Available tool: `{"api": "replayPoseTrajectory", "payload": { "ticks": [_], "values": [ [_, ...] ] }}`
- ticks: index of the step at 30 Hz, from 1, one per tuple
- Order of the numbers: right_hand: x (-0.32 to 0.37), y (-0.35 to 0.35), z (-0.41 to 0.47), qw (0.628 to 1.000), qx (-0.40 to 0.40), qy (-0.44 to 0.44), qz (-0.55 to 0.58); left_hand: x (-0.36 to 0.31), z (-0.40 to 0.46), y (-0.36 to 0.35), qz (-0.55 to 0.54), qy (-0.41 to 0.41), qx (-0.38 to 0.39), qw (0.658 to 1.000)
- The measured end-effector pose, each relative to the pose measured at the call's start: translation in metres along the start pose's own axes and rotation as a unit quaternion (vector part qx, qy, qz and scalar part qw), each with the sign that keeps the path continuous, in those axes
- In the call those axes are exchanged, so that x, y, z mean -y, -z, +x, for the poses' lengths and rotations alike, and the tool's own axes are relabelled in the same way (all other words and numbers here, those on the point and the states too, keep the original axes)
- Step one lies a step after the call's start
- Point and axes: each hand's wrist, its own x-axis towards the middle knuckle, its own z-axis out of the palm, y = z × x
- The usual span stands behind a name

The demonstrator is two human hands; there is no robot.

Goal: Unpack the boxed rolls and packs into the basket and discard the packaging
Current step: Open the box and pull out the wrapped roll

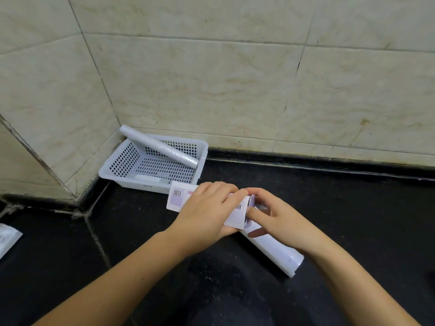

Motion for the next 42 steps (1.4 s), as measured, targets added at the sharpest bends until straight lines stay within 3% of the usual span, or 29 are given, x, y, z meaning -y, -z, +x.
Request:
{"api": "replayPoseTrajectory", "payload": {
  "ticks": [4, 10, 13, 16, 20, 26, 29, 32, 34, 38, 42],
  "values": [
    [-0.003, 0.005, 0.002, 0.998, -0.004, -0.004, 0.066, 0.005, -0.002, 0.0, -0.073, 0.036, 0.01, 0.997],
    [-0.012, 0.026, 0.001, 0.984, -0.028, 0.025, 0.175, 0.012, -0.002, 0.011, -0.272, 0.109, -0.006, 0.956],
    [-0.016, 0.028, 0.002, 0.988, -0.128, 0.046, 0.07, 0.01, -0.003, 0.01, -0.344, 0.133, -0.026, 0.929],
    [-0.009, 0.025, 0.0, 0.962, -0.2, 0.127, -0.133, 0.008, -0.002, 0.007, -0.353, 0.138, -0.034, 0.925],
    [0.007, 0.014, -0.007, 0.883, -0.202, 0.254, -0.338, 0.009, 0.002, 0.003, -0.341, 0.146, -0.048, 0.927],
    [0.023, 0.011, -0.017, 0.85, -0.185, 0.278, -0.408, 0.013, 0.006, 0.003, -0.33, 0.191, -0.084, 0.921],
    [0.029, 0.013, -0.015, 0.873, -0.151, 0.278, -0.371, 0.013, 0.008, 0.007, -0.297, 0.184, -0.081, 0.933],
    [0.04, 0.018, -0.005, 0.929, -0.187, 0.211, -0.239, 0.008, 0.01, 0.008, -0.249, 0.144, -0.053, 0.956],
    [0.047, 0.02, 0.002, 0.947, -0.201, 0.17, -0.184, 0.005, 0.011, 0.008, -0.218, 0.121, -0.049, 0.967],
    [0.046, 0.016, 0.012, 0.921, -0.158, 0.152, -0.321, 0.0, 0.014, 0.009, -0.166, 0.087, -0.051, 0.981],
    [0.043, 0.013, 0.015, 0.931, -0.105, 0.124, -0.327, -0.003, 0.015, 0.014, -0.129, 0.056, -0.028, 0.99]
  ]
}}
